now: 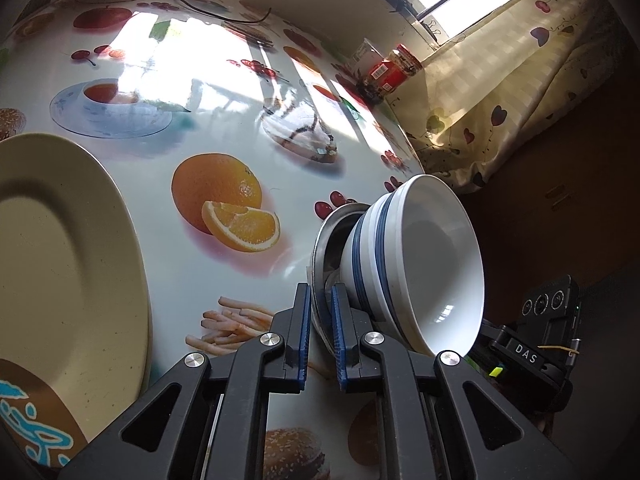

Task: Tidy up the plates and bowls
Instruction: 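Lift the steel bowl with both tools and carry it toward the cream plates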

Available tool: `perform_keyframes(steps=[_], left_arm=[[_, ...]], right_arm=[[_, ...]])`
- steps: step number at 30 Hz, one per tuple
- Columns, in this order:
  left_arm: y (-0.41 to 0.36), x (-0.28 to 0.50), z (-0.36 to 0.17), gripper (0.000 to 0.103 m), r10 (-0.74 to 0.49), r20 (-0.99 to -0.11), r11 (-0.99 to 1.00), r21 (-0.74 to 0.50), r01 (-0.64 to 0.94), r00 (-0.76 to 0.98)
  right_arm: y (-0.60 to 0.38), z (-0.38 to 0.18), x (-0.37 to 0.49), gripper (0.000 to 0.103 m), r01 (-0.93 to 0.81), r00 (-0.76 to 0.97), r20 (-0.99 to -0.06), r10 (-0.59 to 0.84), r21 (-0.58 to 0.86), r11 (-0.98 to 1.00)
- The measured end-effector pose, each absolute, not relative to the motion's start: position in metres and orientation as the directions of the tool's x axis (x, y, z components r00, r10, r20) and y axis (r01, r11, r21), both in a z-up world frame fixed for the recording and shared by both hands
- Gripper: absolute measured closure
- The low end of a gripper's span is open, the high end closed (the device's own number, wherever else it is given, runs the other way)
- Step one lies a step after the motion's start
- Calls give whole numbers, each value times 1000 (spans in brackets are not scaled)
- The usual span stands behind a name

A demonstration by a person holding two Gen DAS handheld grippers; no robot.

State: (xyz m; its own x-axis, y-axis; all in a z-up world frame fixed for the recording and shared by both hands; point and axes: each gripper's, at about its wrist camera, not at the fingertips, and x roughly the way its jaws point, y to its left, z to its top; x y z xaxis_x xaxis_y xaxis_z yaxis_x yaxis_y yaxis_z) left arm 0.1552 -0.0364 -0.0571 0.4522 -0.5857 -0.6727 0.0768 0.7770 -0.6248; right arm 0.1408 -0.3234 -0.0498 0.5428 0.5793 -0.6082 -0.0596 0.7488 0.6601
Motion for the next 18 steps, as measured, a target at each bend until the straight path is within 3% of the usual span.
perform_keyframes(steps=[18], left_arm=[[-38, 153, -53, 93, -576, -676, 791, -603, 103, 460]], right_arm=[[-325, -48, 140, 94, -63, 545, -595, 591, 673, 737]])
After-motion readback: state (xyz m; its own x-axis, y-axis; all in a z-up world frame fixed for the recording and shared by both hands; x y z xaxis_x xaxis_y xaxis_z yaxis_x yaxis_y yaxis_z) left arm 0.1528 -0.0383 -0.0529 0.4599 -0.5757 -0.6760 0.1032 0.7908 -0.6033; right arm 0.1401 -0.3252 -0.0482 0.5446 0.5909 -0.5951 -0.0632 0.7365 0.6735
